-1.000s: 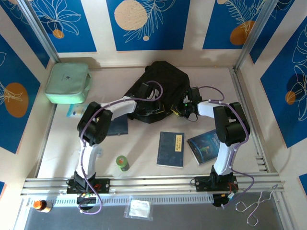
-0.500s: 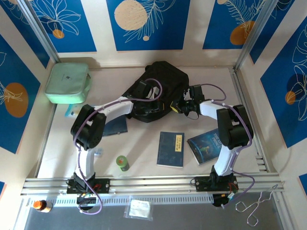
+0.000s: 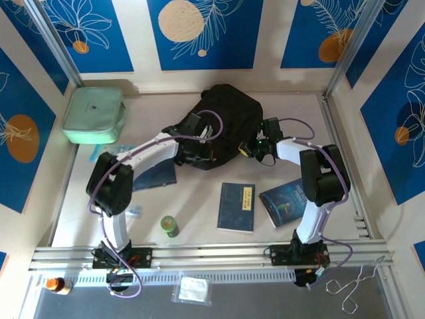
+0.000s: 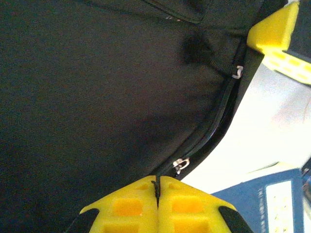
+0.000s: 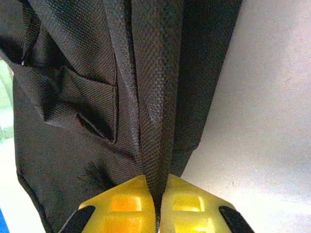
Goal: Pack the student bag
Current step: Unzip the student bag at the top-center of the table.
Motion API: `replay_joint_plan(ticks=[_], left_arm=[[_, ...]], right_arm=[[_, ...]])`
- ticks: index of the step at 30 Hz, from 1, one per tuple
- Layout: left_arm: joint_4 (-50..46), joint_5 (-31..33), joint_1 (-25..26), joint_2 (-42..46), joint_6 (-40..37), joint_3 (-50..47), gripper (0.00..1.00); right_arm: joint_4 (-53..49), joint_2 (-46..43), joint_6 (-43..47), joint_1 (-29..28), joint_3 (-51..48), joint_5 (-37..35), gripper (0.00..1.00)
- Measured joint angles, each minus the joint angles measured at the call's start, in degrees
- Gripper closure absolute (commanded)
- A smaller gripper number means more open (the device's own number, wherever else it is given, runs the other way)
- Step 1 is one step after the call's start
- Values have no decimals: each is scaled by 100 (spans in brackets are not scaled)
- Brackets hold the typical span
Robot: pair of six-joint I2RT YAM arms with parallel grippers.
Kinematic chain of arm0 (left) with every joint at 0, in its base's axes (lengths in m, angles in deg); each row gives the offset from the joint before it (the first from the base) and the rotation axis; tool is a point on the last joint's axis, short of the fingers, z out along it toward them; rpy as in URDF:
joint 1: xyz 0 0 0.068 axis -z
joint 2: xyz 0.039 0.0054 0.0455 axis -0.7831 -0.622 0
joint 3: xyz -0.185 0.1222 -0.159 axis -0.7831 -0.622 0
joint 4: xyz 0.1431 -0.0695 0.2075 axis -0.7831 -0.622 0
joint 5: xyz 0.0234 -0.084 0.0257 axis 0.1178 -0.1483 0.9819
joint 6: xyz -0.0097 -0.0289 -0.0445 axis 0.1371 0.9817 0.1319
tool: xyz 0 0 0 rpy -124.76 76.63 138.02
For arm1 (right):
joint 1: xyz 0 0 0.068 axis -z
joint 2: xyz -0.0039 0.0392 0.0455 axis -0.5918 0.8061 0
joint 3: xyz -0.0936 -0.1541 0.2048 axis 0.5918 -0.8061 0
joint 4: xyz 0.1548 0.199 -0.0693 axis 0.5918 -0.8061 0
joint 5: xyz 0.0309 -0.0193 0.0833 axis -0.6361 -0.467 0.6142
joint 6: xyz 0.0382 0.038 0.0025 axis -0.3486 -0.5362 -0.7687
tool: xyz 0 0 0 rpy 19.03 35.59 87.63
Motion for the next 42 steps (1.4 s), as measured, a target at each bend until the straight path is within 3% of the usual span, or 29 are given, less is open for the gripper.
replay_joint_plan(ticks=[12, 16, 21, 24, 29, 36, 42], left_arm=[[-330, 1045, -11, 490, -1362, -632, 100], [-299, 1121, -15, 490, -1486, -629, 100], [-136, 592, 22, 459, -1331, -531, 100], [57, 229, 114, 295, -1143, -297, 100], [774, -575, 251, -46, -588, -4, 100], [1506, -1266, 369, -439, -31, 179, 100], [1692, -1408, 448, -459, 131, 146, 100]], right_arm=[[-343, 20, 68, 28, 251, -299, 94], [-428, 17, 122, 109, 319, -321, 87], [-439, -251, 144, 199, 238, -361, 61], [-422, -839, 76, 236, -66, -404, 51], [-442, -1821, -262, 260, -577, -426, 43], [-507, -2402, -1082, 140, -1375, -476, 26], [-549, -2446, -1515, -155, -1502, -643, 26]])
